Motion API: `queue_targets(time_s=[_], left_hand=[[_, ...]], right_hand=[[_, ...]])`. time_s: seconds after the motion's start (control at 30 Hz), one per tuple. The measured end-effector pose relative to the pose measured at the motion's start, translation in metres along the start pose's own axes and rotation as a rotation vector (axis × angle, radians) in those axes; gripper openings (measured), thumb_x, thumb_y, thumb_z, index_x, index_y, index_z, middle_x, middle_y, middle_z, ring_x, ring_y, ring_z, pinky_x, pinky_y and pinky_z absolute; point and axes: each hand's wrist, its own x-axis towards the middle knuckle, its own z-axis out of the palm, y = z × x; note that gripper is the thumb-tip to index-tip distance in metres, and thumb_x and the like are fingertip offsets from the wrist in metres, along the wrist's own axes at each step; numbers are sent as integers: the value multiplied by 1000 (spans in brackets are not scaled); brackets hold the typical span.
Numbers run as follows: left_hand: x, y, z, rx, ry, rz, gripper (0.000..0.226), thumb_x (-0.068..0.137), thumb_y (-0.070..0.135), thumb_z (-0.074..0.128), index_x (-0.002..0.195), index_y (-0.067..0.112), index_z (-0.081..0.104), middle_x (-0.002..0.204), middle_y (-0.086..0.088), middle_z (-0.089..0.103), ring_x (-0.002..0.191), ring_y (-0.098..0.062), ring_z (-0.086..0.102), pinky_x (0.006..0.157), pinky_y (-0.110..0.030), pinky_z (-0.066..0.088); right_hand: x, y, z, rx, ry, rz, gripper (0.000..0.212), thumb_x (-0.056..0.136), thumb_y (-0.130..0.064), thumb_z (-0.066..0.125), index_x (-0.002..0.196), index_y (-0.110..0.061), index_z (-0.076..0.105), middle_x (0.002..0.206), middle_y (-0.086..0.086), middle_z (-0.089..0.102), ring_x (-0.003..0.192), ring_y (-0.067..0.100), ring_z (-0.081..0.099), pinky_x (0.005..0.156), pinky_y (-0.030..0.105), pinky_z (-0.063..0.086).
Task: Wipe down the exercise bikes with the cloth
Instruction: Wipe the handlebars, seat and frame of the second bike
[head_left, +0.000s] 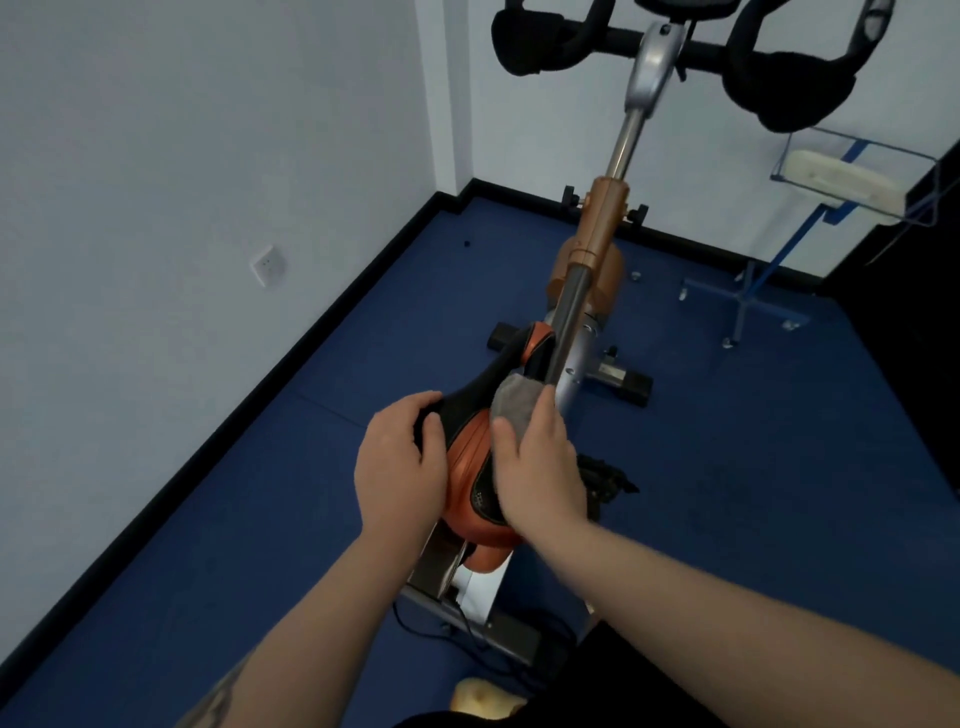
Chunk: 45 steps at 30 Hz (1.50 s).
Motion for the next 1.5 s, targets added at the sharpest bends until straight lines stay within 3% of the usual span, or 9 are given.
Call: queue_targets(time_s=[0.13,0.3,0.5,0.67,0.93,1.07,1.27,1.37,1.5], left_hand=[[1,-1,2,9,25,7,24,97,20,52,116,28,65,104,22,57,99,6,48,78,-11,34],[0,-1,1,6,26,8,24,97,20,51,116,26,65,105,21,58,99,6,47,79,-12,34],[0,2,3,9,43,-8,24,97,19,52,114,28,65,102,22,57,95,6,48,76,-12,35],[0,4,2,21,52,-37,24,96,19,53,113,29,66,100,23,58,96,3,51,75,-13,36],[-1,9,4,56,104,-72,25,95,14,55,109,29,70,106,17,67,99,0,55,82,-17,40],[-3,21,7,170,183,-157,26,97,14,51,106,27,71,104,13,70,100,-10,60,105,-40,37],[-11,41,23,183,290,-423,27,101,23,44,114,31,67,121,12,63,120,-13,47,101,-34,33],[-12,48,28,218,269,-501,32,103,27,39,122,32,63,133,11,56,128,-16,40,106,-38,33],[-14,51,34,268,327,-519,34,103,26,38,125,30,63,136,9,55,129,-17,38,102,-33,31]], right_hand=[[-43,22,10,-51,15,-143,72,96,-55,24,155,-27,-7,162,-9,0,145,18,9,111,39,30],[26,1,-2,7,-55,91,62,103,-47,24,155,-17,9,154,8,35,136,31,40,112,53,29],[-10,15,2,-98,-54,-88,73,101,-50,28,155,-12,-3,161,9,17,140,28,33,111,43,34],[62,-17,-3,89,-48,213,68,104,-41,30,152,-2,4,156,18,28,133,36,43,104,41,41],[58,4,5,-67,12,-181,75,103,-38,35,154,-7,-11,162,17,-8,149,30,7,120,38,18],[114,3,-18,-239,49,-362,57,103,-41,30,153,-14,24,162,11,14,149,27,9,121,42,11],[132,27,-53,-538,-244,-1211,48,103,-44,25,143,-29,46,144,-6,49,140,17,33,116,37,13],[175,8,-66,-632,-319,-1093,37,104,-37,35,131,-28,57,127,-5,60,122,18,49,109,37,27],[141,1,-40,-765,-118,-1048,39,102,-37,27,112,-22,62,108,0,65,102,25,54,94,41,38]])
